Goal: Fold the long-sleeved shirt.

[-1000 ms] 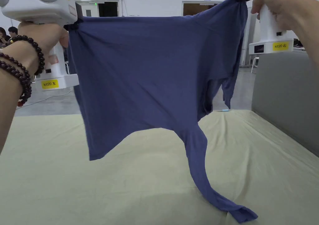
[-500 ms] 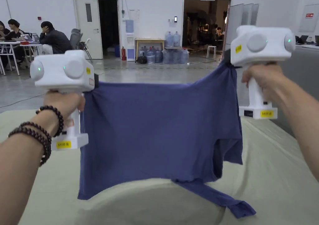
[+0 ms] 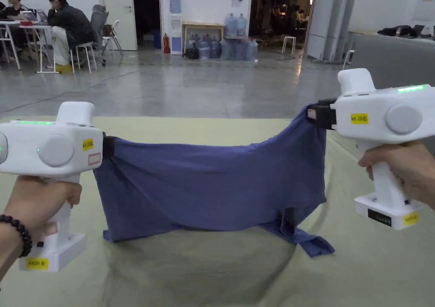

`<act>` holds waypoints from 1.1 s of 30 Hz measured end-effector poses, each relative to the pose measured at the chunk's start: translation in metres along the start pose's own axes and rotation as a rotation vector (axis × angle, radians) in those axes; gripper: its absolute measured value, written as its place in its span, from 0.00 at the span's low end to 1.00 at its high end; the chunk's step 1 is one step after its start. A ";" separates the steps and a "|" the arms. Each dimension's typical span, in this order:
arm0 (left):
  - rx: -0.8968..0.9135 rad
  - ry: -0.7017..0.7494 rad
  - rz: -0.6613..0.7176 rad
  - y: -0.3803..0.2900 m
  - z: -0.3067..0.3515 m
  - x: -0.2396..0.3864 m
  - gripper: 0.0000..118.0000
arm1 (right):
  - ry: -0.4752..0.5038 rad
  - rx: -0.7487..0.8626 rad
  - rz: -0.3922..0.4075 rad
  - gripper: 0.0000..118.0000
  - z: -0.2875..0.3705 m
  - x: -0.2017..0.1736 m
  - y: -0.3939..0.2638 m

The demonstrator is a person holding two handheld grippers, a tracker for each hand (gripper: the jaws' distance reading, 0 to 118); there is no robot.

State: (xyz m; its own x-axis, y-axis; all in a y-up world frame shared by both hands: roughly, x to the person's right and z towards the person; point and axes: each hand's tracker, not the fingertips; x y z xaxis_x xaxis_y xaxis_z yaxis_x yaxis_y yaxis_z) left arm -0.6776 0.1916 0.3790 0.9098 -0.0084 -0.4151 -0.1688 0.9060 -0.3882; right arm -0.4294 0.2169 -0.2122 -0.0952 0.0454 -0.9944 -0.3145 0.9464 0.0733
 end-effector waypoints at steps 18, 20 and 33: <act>-0.547 -0.063 -0.164 -0.157 0.010 0.175 0.00 | 0.393 -0.887 0.110 0.00 0.125 -0.080 -0.287; -0.610 -0.048 -0.193 -0.157 0.010 0.185 0.00 | 0.449 -0.993 0.117 0.00 0.130 -0.087 -0.304; -0.541 -0.126 -0.056 -0.188 0.039 0.173 0.99 | 0.280 -0.843 0.053 0.88 0.145 -0.079 -0.271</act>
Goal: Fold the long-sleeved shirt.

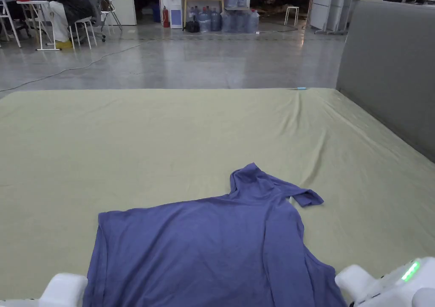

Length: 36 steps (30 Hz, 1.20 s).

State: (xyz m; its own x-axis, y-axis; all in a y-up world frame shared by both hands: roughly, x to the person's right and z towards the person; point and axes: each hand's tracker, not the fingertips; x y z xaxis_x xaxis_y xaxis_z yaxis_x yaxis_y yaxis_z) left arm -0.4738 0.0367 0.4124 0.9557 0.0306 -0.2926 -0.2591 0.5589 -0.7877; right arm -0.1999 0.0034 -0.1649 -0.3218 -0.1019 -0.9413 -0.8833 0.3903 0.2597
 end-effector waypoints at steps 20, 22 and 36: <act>0.187 0.035 0.052 0.066 -0.025 -0.084 0.00 | -0.196 0.265 -0.251 0.00 -0.058 0.131 0.272; 0.187 0.022 0.062 0.066 -0.039 -0.099 0.00 | -0.211 0.271 -0.281 0.00 -0.079 0.151 0.317; 0.162 -0.005 0.091 0.051 -0.084 -0.123 0.00 | -0.301 0.042 -0.459 0.45 -0.250 0.247 0.441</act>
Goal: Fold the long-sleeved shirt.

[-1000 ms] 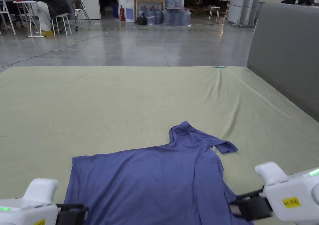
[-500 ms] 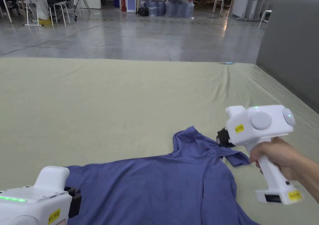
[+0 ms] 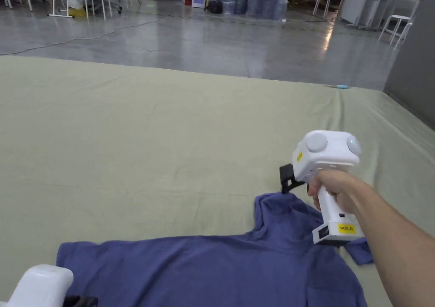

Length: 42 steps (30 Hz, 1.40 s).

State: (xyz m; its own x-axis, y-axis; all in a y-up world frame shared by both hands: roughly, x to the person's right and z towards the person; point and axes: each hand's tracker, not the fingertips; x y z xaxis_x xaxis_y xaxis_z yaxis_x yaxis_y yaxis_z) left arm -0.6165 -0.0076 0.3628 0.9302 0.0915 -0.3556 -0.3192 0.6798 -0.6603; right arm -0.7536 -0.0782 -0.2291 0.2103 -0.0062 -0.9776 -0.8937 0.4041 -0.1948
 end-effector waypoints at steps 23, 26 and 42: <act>0.041 -0.019 -0.051 0.014 0.044 0.049 0.00 | 0.152 0.340 0.302 0.02 0.222 -0.033 -0.143; 0.043 -0.023 -0.056 0.020 0.049 0.061 0.00 | 0.256 0.344 0.427 0.02 0.223 -0.035 -0.191; 0.012 -0.035 -0.064 0.024 0.042 0.072 0.00 | 0.277 0.102 0.575 0.49 0.144 -0.016 -0.299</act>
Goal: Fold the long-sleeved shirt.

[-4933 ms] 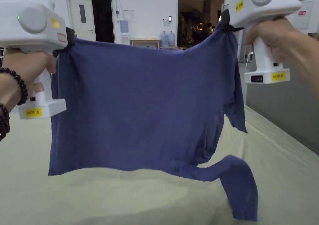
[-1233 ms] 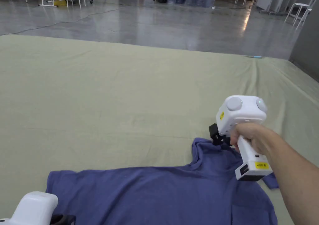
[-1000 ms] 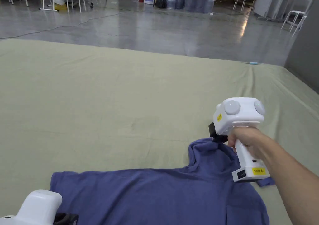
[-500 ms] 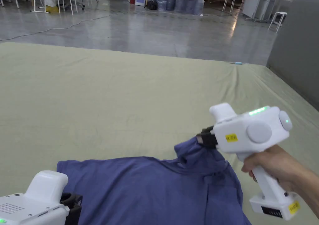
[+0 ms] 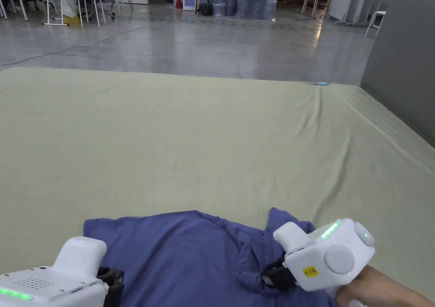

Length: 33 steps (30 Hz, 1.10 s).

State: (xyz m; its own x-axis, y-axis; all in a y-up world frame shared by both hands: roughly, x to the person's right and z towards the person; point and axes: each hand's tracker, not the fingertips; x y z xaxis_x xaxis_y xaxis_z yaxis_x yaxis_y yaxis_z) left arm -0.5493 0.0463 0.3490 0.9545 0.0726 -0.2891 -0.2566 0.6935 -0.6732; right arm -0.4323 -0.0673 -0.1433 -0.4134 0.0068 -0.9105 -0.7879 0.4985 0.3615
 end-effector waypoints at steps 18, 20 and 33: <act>0.025 -0.007 0.049 -0.024 0.009 0.004 0.00 | -0.185 0.173 -0.385 0.13 0.092 0.030 0.001; 0.026 -0.005 0.056 -0.025 0.008 0.002 0.00 | -0.176 0.172 -0.442 0.59 0.069 0.053 0.027; -0.022 0.069 0.164 -0.026 0.006 -0.090 0.00 | -0.186 -0.182 -0.530 0.15 -0.042 0.096 0.060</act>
State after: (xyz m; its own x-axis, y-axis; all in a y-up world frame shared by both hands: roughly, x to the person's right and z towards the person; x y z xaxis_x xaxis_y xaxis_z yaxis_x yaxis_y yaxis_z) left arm -0.6274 0.0259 0.3964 0.8874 0.1335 -0.4413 -0.4116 0.6607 -0.6277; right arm -0.5386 -0.0734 -0.2007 0.1326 -0.0423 -0.9903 -0.9376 0.3186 -0.1392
